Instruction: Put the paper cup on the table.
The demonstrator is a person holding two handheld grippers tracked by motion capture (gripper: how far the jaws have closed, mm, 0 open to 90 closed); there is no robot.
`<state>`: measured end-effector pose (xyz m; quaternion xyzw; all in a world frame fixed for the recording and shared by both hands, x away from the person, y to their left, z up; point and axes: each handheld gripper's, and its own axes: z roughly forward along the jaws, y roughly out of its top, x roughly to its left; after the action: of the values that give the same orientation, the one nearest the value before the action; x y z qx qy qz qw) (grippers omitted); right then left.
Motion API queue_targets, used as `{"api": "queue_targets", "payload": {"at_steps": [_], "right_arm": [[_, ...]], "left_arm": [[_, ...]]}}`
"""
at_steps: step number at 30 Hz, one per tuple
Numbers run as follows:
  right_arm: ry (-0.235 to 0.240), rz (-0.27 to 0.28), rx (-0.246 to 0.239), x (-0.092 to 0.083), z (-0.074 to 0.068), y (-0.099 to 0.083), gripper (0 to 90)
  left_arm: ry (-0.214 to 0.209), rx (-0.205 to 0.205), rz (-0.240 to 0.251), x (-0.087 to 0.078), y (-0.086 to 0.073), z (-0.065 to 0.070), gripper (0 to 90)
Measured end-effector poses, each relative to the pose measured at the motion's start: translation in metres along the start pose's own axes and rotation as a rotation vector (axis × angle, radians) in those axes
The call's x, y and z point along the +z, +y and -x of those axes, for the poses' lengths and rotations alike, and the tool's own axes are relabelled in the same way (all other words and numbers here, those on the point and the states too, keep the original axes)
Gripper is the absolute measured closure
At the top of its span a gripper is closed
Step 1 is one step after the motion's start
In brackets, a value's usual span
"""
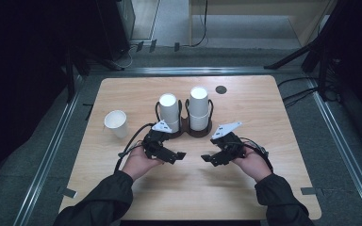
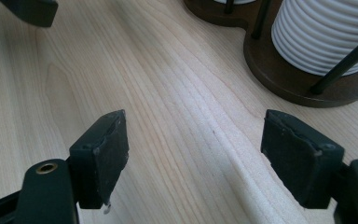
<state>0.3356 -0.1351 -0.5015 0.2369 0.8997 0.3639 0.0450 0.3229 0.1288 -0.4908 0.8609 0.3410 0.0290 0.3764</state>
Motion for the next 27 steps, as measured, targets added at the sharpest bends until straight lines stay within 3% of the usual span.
{"api": "queue_targets", "payload": {"at_steps": [8, 18, 27], "right_arm": [[-0.004, 0.006, 0.026, 0.000, 0.000, -0.001, 23.2], [-0.007, -0.004, 0.020, 0.000, -0.004, -0.004, 23.2], [-0.002, -0.002, 0.016, 0.000, -0.004, -0.004, 23.2]], "left_arm": [[0.009, 0.026, -0.031, 0.011, 0.000, 0.005, 0.9], [0.032, 0.061, -0.075, 0.020, 0.001, 0.009, 0.8], [0.036, 0.068, -0.070, 0.020, 0.000, 0.010, 0.8]]}}
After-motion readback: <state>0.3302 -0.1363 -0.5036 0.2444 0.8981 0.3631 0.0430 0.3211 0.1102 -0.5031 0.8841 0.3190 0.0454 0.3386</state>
